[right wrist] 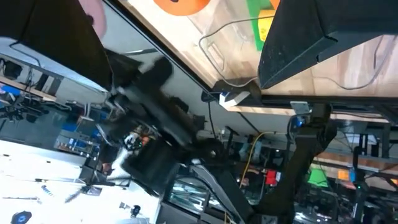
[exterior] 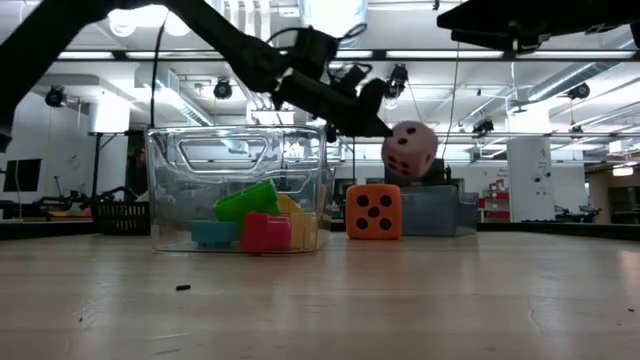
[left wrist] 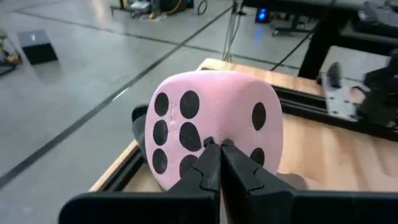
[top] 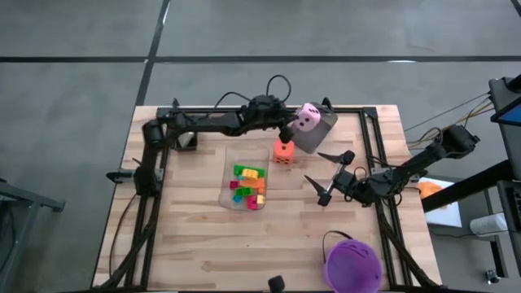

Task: Pick & Place Toys
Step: Put the pink dice into the black bin, then put the orange dice into the black bin

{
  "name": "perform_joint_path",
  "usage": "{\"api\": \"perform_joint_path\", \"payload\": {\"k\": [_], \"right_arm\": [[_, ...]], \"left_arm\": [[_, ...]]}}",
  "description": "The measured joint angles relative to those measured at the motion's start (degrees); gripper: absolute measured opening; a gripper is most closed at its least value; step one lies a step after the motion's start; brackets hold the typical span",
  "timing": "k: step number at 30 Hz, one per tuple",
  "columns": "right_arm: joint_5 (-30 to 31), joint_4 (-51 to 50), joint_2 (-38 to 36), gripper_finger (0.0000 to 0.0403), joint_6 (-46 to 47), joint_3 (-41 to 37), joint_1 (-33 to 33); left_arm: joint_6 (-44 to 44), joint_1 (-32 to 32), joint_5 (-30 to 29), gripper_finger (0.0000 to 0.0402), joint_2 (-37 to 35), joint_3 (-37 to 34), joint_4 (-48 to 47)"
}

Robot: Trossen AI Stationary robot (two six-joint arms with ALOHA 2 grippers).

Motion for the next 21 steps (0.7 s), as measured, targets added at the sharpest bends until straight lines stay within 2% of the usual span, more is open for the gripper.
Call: {"api": "perform_joint_path", "payload": {"k": [6,21], "right_arm": [[0.2,0.0,-0.2,0.0398,-0.3,0.0,0.4],[0.1,0.0,-0.2,0.0398,-0.2,0.0,0.6]], "left_arm": [[-0.6,0.5,0.0,0.0000,5.8,6.8,-7.2],[-0.6,0.2,-0.4,0.0006,6.6,7.5,-8.6]]}}
